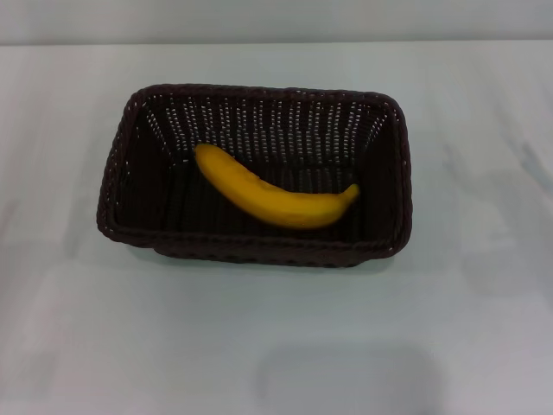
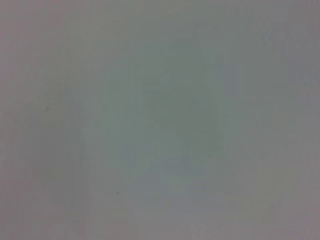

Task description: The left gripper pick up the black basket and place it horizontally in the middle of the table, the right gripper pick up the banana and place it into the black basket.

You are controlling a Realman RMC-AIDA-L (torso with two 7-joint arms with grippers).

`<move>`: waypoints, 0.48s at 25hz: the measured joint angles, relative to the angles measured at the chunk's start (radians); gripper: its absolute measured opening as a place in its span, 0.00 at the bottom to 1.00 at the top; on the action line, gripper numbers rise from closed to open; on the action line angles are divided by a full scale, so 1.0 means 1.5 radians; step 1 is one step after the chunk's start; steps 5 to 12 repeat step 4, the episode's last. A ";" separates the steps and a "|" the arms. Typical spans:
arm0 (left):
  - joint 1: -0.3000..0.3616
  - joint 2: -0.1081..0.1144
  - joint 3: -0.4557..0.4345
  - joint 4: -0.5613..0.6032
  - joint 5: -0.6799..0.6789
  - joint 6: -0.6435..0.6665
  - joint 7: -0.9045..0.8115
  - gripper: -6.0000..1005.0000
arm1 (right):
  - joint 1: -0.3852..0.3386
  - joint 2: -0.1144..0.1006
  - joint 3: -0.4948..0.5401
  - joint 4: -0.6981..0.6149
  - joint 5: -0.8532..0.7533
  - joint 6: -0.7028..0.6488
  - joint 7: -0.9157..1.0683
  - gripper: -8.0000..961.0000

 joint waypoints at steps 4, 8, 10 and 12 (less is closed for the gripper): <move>-0.011 0.000 -0.001 -0.010 -0.006 0.020 0.002 0.89 | 0.004 -0.002 0.001 -0.013 0.000 -0.012 -0.033 0.91; -0.011 0.000 -0.001 -0.010 -0.006 0.020 0.002 0.89 | 0.004 -0.002 0.001 -0.013 0.000 -0.012 -0.033 0.91; -0.011 0.000 -0.001 -0.010 -0.006 0.020 0.002 0.89 | 0.004 -0.002 0.001 -0.013 0.000 -0.012 -0.033 0.91; -0.011 0.000 -0.001 -0.010 -0.006 0.020 0.002 0.89 | 0.004 -0.002 0.001 -0.013 0.000 -0.012 -0.033 0.91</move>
